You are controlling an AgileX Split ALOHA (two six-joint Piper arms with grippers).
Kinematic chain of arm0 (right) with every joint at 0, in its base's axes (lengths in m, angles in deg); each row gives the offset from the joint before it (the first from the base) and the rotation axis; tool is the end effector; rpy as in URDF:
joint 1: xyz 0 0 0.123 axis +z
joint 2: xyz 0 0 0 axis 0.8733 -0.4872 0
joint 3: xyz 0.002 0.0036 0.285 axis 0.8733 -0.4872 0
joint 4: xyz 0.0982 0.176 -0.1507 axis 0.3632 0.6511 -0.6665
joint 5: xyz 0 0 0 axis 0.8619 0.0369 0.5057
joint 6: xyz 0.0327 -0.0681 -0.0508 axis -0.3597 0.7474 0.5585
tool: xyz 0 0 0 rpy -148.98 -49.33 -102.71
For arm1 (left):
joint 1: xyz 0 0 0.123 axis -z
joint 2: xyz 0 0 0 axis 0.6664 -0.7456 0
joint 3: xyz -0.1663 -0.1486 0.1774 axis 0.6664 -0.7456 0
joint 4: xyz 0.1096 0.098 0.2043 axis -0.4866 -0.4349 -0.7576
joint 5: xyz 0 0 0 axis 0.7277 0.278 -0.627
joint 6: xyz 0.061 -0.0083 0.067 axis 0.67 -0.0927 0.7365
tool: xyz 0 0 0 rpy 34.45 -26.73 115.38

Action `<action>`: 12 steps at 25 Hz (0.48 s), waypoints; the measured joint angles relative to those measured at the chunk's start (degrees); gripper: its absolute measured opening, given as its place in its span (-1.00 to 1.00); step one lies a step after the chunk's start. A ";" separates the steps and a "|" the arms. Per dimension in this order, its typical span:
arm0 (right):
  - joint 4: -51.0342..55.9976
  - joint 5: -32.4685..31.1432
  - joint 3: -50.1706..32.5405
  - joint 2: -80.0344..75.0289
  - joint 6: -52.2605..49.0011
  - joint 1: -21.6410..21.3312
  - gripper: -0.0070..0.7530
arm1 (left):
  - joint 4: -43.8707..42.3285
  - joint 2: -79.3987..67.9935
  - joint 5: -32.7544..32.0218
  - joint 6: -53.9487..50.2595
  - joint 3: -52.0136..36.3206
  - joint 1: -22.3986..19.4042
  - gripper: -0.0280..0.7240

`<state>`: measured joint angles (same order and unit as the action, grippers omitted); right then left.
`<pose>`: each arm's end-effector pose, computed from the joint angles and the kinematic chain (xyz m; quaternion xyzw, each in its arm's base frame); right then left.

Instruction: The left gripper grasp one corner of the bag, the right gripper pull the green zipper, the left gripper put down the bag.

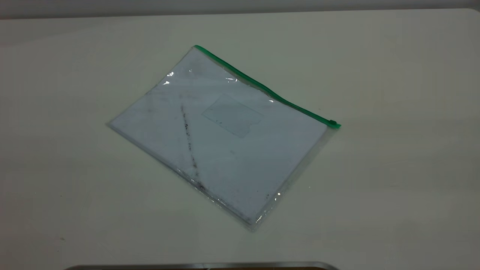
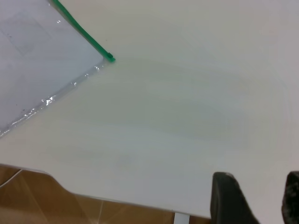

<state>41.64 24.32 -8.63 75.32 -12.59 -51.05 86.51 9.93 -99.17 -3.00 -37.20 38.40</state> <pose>0.0134 0.0008 0.2663 -0.0860 0.9017 0.0228 0.4232 0.0388 -0.0160 0.3113 0.1047 0.9114 -0.0418 0.3959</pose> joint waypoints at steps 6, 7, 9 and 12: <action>0.00 0.17 0.00 0.00 0.00 0.00 -0.13 | -4.23 6.29 0.13 -8.56 -7.88 0.00 0.35; 0.00 0.17 0.00 0.00 0.00 0.00 -0.13 | -5.02 6.66 0.24 -9.18 -8.31 0.00 0.35; 0.00 0.17 0.00 0.00 0.00 0.00 -0.13 | -6.21 7.57 1.25 -9.54 -8.98 0.00 0.35; 0.00 0.17 0.00 0.00 0.00 0.00 -0.13 | -6.80 8.26 1.58 -9.87 -9.88 0.36 0.35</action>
<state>41.64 24.49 -8.63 75.32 -12.59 -51.05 79.71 18.19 -97.59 -12.87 -47.08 38.76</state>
